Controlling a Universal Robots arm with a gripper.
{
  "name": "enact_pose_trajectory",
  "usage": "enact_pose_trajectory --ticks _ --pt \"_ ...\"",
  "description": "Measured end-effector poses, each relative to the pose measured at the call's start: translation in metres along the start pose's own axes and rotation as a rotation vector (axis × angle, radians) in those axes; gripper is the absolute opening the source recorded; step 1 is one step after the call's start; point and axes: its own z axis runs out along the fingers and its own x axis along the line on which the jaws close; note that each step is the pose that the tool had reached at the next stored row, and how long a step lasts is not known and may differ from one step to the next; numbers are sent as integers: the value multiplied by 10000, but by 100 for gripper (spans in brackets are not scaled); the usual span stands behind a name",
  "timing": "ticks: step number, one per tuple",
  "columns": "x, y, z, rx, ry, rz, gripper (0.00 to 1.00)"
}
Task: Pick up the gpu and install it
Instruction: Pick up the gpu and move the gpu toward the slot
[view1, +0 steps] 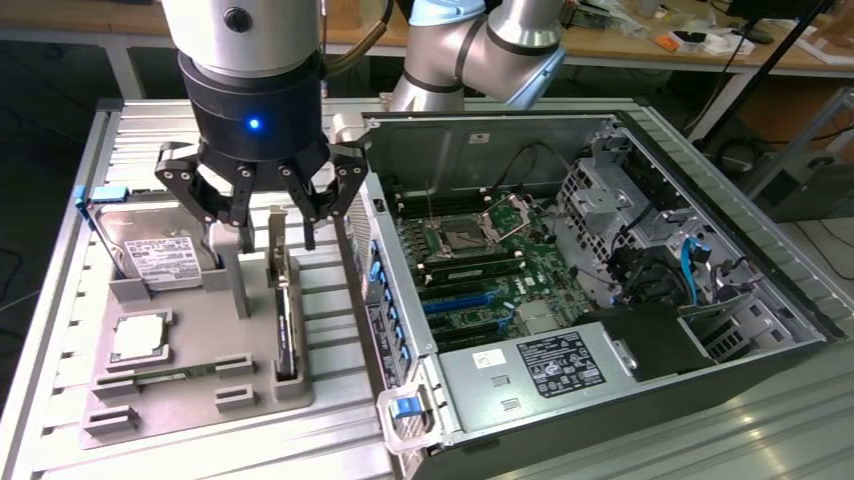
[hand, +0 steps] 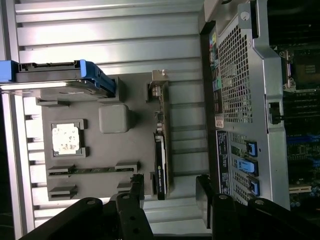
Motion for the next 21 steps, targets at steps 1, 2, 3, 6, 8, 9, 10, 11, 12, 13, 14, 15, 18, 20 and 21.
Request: enact_pose_trajectory --ticks 1,2,3,6,8,9,10,11,12,13,14,15,18,20,21 --pt "0 0 4 -1 -1 0 54" --pt "0 0 9 -2 -1 0 54" --pt "0 0 14 -1 0 0 54" --pt "1 -4 31 -1 0 0 54" --pt "0 -10 40 1 0 -1 54" --pt "0 -13 46 -1 0 0 54" --pt "0 -15 50 -2 -2 0 54" --pt "0 -18 59 -2 -1 0 54" --pt "0 -21 65 0 0 0 54" --pt "0 -23 71 -1 -1 0 54" --pt "0 -25 78 -1 -1 0 54" --pt "0 -27 85 0 0 0 54" --pt "1 -33 113 0 0 0 54" --pt "1 -36 135 0 0 0 54" --pt "1 -38 148 -1 -2 -1 54"
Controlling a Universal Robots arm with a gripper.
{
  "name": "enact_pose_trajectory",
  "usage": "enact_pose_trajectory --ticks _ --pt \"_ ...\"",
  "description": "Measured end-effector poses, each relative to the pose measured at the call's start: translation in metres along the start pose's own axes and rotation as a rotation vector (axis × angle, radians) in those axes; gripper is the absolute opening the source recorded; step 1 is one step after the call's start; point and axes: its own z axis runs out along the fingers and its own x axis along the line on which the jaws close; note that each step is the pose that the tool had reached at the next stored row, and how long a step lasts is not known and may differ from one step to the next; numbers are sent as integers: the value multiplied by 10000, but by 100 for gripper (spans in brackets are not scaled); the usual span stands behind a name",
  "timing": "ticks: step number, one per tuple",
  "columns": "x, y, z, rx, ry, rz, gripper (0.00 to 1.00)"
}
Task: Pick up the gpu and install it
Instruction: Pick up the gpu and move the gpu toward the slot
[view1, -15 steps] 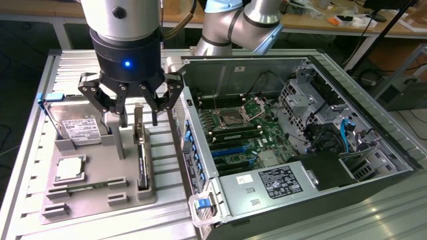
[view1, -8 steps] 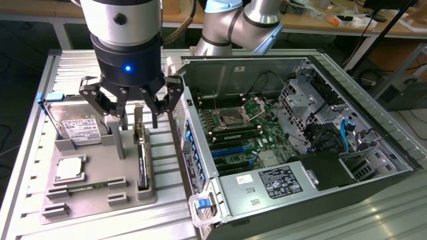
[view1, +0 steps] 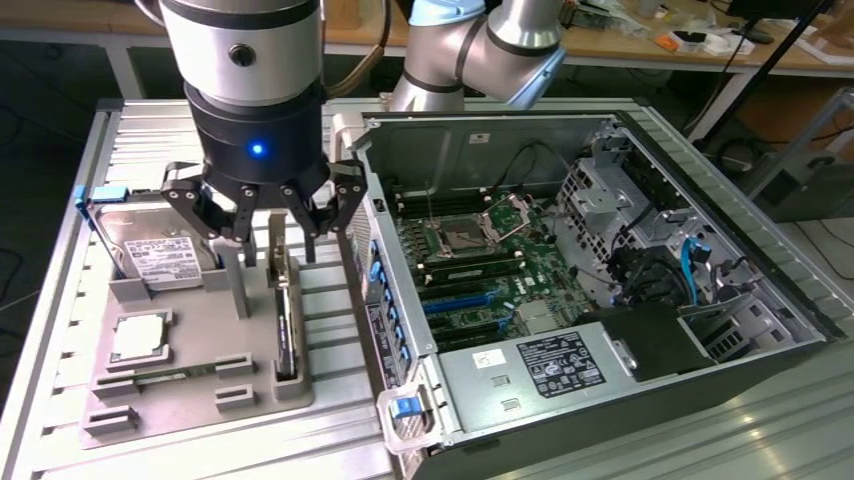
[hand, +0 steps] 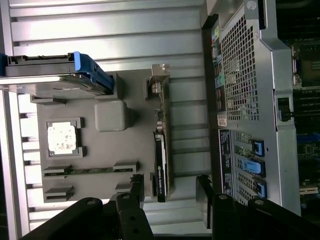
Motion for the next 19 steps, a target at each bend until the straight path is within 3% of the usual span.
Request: enact_pose_trajectory --ticks 19 --pt "53 -13 193 -2 -24 -2 54"
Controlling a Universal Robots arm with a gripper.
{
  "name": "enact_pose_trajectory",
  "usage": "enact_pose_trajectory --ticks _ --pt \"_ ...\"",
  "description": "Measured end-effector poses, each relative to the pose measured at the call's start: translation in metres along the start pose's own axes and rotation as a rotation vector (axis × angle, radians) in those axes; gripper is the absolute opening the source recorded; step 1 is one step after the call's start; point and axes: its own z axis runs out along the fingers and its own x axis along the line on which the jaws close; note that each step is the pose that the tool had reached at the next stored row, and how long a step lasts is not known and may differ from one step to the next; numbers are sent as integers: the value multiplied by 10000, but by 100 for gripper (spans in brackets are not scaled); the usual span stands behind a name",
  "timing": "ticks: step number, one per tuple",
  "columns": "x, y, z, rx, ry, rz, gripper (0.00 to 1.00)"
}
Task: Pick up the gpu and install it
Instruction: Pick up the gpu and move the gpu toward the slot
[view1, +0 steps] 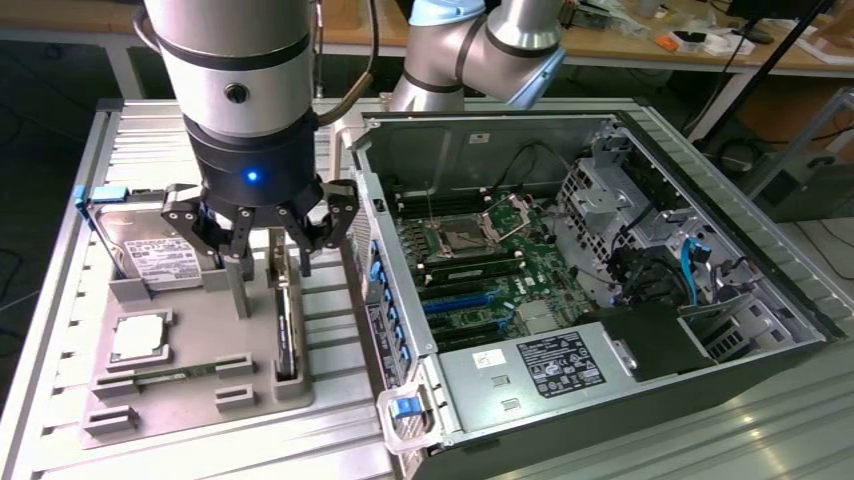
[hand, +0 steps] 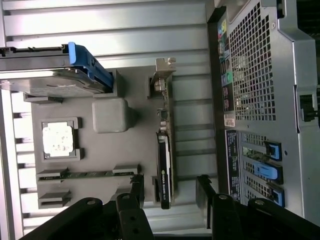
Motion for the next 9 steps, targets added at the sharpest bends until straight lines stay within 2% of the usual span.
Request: enact_pose_trajectory --ticks 9 --pt "17 1 91 -1 -12 0 54"
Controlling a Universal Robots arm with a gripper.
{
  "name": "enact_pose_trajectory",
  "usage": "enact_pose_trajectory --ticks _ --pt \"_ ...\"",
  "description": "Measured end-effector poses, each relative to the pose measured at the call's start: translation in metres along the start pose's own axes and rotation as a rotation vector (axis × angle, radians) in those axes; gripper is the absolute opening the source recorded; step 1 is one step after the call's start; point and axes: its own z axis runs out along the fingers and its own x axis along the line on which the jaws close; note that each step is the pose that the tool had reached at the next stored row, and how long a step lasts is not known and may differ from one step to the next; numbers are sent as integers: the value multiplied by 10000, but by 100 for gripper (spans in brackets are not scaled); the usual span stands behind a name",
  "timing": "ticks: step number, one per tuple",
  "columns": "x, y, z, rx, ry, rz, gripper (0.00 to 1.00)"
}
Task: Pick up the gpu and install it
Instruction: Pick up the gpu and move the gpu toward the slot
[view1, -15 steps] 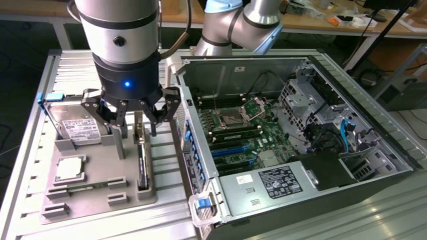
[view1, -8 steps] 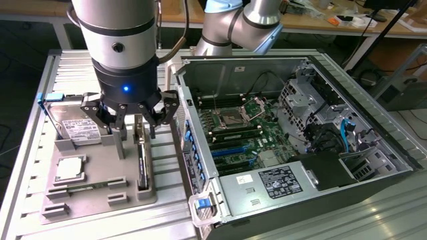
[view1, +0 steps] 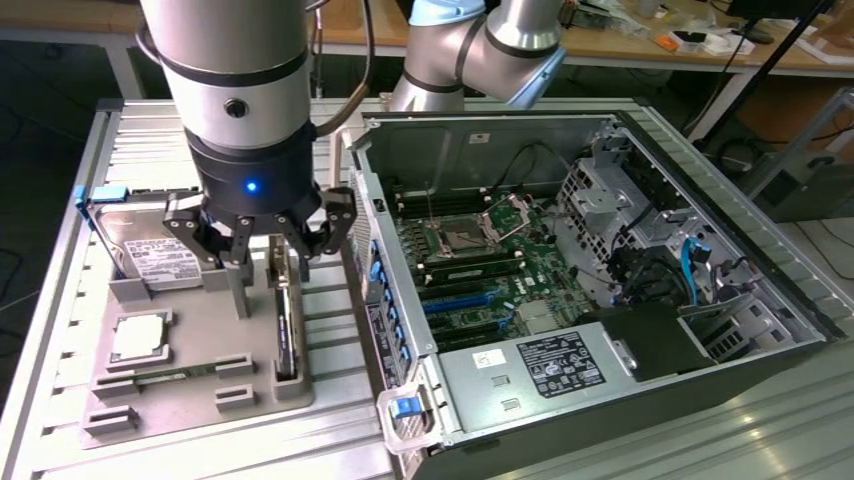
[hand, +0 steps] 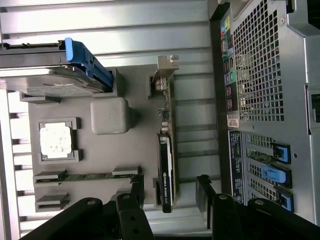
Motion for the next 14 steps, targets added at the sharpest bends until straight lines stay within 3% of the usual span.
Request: enact_pose_trajectory --ticks 14 --pt "7 23 127 -1 -6 0 54"
